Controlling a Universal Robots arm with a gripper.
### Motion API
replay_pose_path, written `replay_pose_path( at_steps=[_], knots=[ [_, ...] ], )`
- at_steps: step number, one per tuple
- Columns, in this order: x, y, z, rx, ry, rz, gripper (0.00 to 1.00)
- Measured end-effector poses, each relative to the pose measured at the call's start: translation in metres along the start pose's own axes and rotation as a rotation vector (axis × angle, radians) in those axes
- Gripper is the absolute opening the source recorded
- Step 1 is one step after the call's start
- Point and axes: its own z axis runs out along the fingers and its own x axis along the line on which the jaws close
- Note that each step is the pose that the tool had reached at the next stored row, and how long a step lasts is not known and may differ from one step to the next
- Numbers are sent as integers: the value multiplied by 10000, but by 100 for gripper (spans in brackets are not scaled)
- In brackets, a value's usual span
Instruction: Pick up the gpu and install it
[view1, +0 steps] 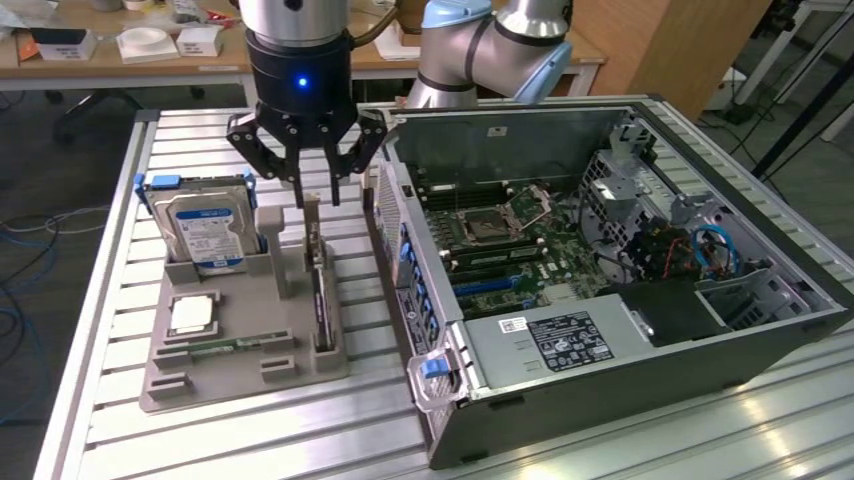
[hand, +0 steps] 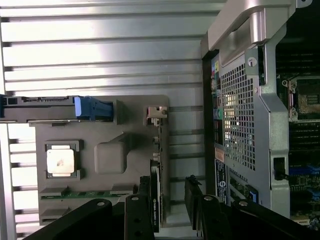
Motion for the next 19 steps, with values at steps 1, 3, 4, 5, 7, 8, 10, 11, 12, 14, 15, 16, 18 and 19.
replay_pose_path(
  at_steps=[1, 3, 4, 5, 7, 8, 10, 11, 12, 14, 15, 16, 18, 19],
  knots=[
    [0, 0, 0, 1, 0, 0, 41],
    [0, -2, 0, 0, 0, -1, 41],
    [-1, -9, 0, 0, 1, -4, 41],
    [-2, -18, 0, 1, 2, -3, 41],
    [-3, -39, 2, 1, 1, -2, 41],
    [-4, -49, 3, 1, 1, -2, 41],
    [-5, -74, 8, 1, 0, -1, 41],
    [-6, -90, 15, 0, 1, -1, 41],
    [-6, -104, 28, 0, -2, -1, 41],
    [0, -119, 63, 0, -2, -1, 41],
    [5, -121, 81, 0, -3, 1, 41],
    [11, -124, 98, 1, -3, 0, 41],
    [23, -131, 135, 0, -3, -1, 41],
    [27, -140, 152, 1, -2, -4, 41]
  ],
)
